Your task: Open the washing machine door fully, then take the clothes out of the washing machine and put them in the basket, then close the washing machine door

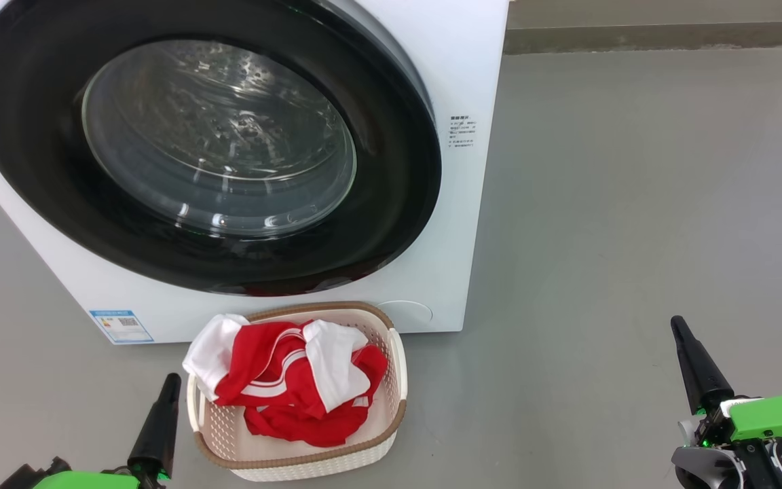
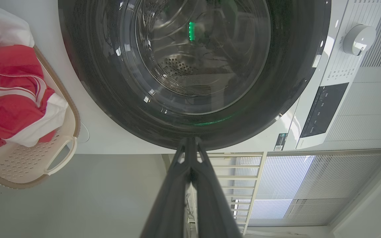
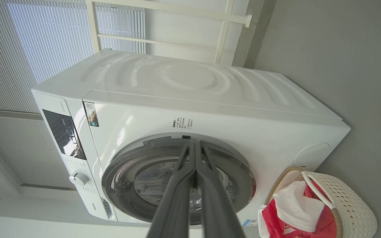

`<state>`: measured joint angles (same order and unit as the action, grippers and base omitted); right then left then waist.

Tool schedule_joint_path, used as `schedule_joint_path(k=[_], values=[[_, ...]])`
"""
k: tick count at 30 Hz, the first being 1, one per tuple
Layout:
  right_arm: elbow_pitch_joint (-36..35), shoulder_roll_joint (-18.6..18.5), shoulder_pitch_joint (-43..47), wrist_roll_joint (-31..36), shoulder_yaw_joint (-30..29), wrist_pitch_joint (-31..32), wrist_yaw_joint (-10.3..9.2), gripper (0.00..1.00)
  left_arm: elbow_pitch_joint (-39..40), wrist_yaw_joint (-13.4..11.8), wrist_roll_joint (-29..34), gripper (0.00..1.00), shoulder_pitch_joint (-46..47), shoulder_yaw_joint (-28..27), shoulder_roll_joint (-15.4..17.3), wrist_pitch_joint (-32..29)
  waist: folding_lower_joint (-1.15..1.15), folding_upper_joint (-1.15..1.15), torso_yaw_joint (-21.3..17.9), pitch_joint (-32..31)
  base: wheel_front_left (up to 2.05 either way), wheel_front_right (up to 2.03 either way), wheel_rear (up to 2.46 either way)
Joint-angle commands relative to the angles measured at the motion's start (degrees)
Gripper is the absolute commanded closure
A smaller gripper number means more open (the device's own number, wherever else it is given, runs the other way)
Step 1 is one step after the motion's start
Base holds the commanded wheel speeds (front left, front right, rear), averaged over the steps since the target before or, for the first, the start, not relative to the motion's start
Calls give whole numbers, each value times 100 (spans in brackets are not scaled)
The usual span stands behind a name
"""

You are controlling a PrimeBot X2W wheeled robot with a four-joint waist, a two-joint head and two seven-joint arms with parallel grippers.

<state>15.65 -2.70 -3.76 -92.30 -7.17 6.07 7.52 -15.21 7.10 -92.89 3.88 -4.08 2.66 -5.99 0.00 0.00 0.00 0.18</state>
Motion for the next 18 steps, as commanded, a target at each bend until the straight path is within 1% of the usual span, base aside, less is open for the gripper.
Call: schedule_joint_path(k=[1,18], values=[[-163,-30,-241,5,76,33,-3,100,118,39,44,100,228,-210,49,-22,0,0,0,0,0,0,0],[-163,-27,-242,8,72,36,-3,100,118,39,52,100,228,-219,43,-30,0,0,0,0,0,0,0]])
